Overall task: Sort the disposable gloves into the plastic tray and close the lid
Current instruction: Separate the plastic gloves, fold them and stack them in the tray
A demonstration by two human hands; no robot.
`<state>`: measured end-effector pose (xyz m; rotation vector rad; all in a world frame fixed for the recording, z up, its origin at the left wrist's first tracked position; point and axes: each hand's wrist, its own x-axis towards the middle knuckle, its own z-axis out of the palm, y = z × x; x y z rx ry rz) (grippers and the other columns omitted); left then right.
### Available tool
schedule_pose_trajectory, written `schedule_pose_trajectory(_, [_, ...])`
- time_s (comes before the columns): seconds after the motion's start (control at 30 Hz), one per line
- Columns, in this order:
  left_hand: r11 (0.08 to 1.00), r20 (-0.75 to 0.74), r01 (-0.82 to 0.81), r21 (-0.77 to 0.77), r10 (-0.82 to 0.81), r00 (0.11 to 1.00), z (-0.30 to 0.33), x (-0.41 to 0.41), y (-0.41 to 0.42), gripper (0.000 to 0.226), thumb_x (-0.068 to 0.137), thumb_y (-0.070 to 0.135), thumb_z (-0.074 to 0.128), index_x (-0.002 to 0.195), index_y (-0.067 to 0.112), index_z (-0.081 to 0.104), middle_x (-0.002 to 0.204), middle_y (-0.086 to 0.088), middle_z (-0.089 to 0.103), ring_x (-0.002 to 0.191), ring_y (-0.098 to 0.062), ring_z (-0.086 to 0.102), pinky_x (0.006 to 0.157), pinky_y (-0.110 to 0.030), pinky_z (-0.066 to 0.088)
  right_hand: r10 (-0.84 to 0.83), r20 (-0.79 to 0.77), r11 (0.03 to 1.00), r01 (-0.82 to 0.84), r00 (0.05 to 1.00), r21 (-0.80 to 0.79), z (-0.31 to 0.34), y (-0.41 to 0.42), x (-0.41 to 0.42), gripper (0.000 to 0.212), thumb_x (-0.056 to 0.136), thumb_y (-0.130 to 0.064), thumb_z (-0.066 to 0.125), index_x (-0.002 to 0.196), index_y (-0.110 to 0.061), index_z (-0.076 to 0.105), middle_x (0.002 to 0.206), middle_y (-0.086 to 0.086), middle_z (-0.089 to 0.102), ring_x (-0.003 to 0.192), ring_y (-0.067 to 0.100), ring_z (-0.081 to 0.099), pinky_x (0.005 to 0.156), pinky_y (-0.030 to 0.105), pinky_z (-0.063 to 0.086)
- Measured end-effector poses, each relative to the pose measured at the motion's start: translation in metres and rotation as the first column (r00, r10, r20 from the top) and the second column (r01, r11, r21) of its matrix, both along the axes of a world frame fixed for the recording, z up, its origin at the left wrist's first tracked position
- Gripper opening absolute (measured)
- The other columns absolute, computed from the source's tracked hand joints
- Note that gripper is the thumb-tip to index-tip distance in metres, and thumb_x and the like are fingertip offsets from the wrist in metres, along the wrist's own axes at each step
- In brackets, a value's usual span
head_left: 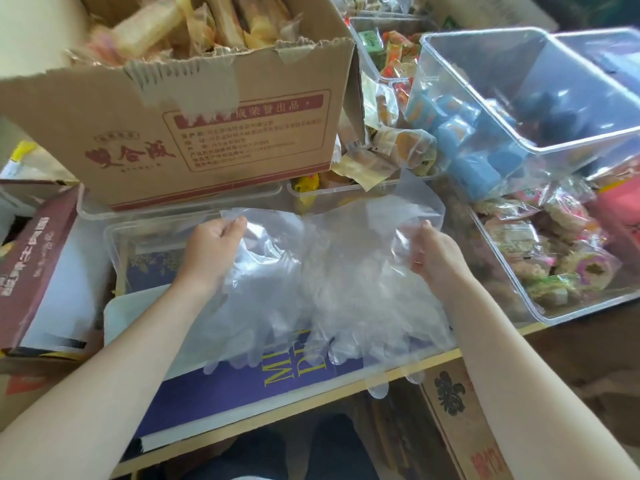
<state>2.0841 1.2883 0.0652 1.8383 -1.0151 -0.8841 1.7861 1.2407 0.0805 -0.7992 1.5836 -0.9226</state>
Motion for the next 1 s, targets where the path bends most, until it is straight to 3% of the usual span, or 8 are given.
schedule_pose_trajectory(0.17, [0.998,-0.068,0.054,-0.035,-0.057,0.996,0.001,-0.006,0.001,0.03,0.092,0.035,0.049,0.093,0.012,0.069,0.068,-0.009,0.061,0.051,-0.016,0.04,0.058,-0.033,0.037,-0.195,-0.074,0.961,0.176,0.978,-0.212,0.003,0.012,0.001,0.017,0.097,-0.021,0.049,0.09,-0.02,0.064,0.084,-0.004,0.062,0.059,0.009,0.057,0.056,0.02,0.043])
schedule_pose_trajectory(0.27, [0.997,-0.144,0.058,-0.044,-0.064,0.988,0.006,-0.01,0.0,0.032,0.092,0.038,0.047,0.102,0.016,0.068,0.103,-0.009,0.07,0.093,-0.031,0.063,0.09,-0.047,0.046,-0.221,-0.249,0.926,0.123,0.943,-0.357,0.015,0.024,0.01,0.021,0.093,-0.02,0.053,0.077,-0.016,0.065,0.069,-0.004,0.059,0.055,0.011,0.054,0.05,0.026,0.042])
schedule_pose_trajectory(0.37, [0.996,-0.204,0.073,-0.05,-0.082,0.976,0.013,-0.02,-0.001,0.034,0.094,0.037,0.047,0.108,0.014,0.068,0.117,-0.008,0.066,0.116,-0.029,0.056,0.105,-0.047,0.039,-0.138,-0.538,0.908,-0.11,0.832,-0.404,0.023,0.039,0.034,0.031,0.09,-0.022,0.052,0.068,0.0,0.055,0.058,0.01,0.056,0.052,0.025,0.059,0.05,0.036,0.045])
schedule_pose_trajectory(0.5, [0.989,-0.347,0.127,-0.076,-0.146,0.927,0.022,-0.045,0.009,0.027,0.099,0.026,0.044,0.089,0.028,0.069,0.095,0.005,0.071,0.09,-0.016,0.061,0.098,-0.044,0.043,0.127,-0.683,0.919,-0.344,0.72,-0.191,0.03,0.058,0.076,0.041,0.091,-0.032,0.041,0.062,-0.007,0.054,0.066,0.014,0.061,0.064,0.036,0.059,0.057,0.037,0.047])
schedule_pose_trajectory(0.67, [0.964,-0.411,0.237,-0.122,-0.266,0.872,0.023,-0.066,0.026,0.024,0.098,0.029,0.045,0.099,0.034,0.068,0.103,0.01,0.07,0.096,-0.01,0.062,0.094,-0.034,0.045,0.317,-0.696,0.881,-0.471,0.644,-0.035,0.037,0.071,0.115,0.046,0.097,-0.035,0.028,0.058,-0.016,0.041,0.08,0.015,0.06,0.08,0.035,0.055,0.063,0.032,0.035])
schedule_pose_trajectory(0.77, [0.936,-0.445,0.327,-0.13,-0.35,0.824,0.021,-0.069,0.035,0.025,0.095,0.04,0.048,0.097,0.026,0.069,0.094,0.004,0.07,0.092,-0.015,0.061,0.09,-0.039,0.045,0.319,-0.72,0.855,-0.514,0.617,-0.062,0.037,0.078,0.123,0.05,0.099,-0.039,0.021,0.055,-0.02,0.039,0.085,0.016,0.063,0.082,0.036,0.055,0.064,0.034,0.036])
schedule_pose_trajectory(0.87, [0.93,-0.477,0.337,-0.148,-0.366,0.8,0.022,-0.067,0.042,0.026,0.098,0.032,0.045,0.092,0.019,0.068,0.081,0.006,0.068,0.081,-0.01,0.059,0.079,-0.033,0.043,0.338,-0.749,0.82,-0.569,0.57,-0.064,0.038,0.08,0.123,0.037,0.098,-0.023,0.025,0.065,-0.02,0.04,0.084,0.012,0.059,0.082,0.035,0.053,0.06,0.034,0.033])
schedule_pose_trajectory(1.0, [0.925,-0.591,0.348,-0.151,-0.367,0.719,0.032,-0.067,0.046,0.032,0.1,0.027,0.041,0.096,0.008,0.066,0.081,-0.003,0.07,0.077,-0.014,0.064,0.072,-0.027,0.048,0.34,-0.73,0.781,-0.61,0.594,-0.133,0.032,0.086,0.128,0.044,0.098,-0.041,0.026,0.066,-0.018,0.044,0.07,0.003,0.055,0.074,0.029,0.054,0.057,0.033,0.033])
